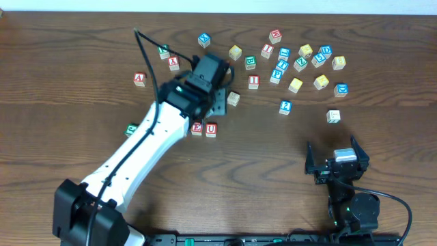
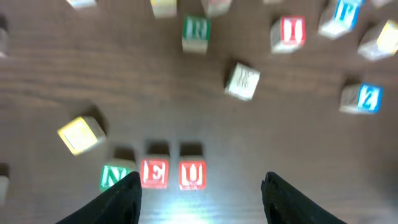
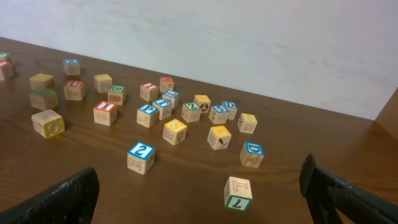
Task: Spell out NEURIPS
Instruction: 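Open the left gripper, release U, and raise it away, then move the left gripper over the green R block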
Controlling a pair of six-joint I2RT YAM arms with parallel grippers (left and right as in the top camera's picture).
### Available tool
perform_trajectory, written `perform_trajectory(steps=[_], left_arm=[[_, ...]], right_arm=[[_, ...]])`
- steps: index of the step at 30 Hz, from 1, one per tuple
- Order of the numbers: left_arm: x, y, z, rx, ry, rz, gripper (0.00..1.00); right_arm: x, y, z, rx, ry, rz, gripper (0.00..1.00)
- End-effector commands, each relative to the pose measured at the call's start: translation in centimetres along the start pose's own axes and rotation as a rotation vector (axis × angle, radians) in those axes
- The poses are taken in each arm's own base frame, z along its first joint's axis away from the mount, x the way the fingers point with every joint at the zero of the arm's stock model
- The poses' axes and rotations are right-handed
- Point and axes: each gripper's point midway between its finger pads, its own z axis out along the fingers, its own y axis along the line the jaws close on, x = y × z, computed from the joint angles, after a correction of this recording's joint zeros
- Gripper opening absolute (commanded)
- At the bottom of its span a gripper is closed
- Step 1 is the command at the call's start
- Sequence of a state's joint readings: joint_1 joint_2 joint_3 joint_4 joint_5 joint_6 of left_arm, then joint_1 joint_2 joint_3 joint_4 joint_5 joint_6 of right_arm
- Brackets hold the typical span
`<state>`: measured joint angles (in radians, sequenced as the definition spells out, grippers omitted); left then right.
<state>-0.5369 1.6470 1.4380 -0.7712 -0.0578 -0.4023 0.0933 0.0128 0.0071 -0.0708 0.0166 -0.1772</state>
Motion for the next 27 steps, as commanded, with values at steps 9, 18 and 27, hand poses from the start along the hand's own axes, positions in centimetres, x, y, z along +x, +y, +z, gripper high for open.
perform_trajectory(steps=[9,18,27], left_arm=[[-2.9,-0.7,3.6,-0.065,0.127,0.06,0.64],[-2.6,-1.3,6.8,-0.065,0.189,0.063,0.64],[-2.6,-1.3,6.9,-0.063,0.191,0.089,0.65]], right_arm=[[0.1,-0.2,0.0,0.008,0.002,-0.006,0.99],[0.1,-0.2,0.0,0.008,0.002,-0.006,0.99],[0.1,-0.2,0.0,0.008,0.002,-0.006,0.99]])
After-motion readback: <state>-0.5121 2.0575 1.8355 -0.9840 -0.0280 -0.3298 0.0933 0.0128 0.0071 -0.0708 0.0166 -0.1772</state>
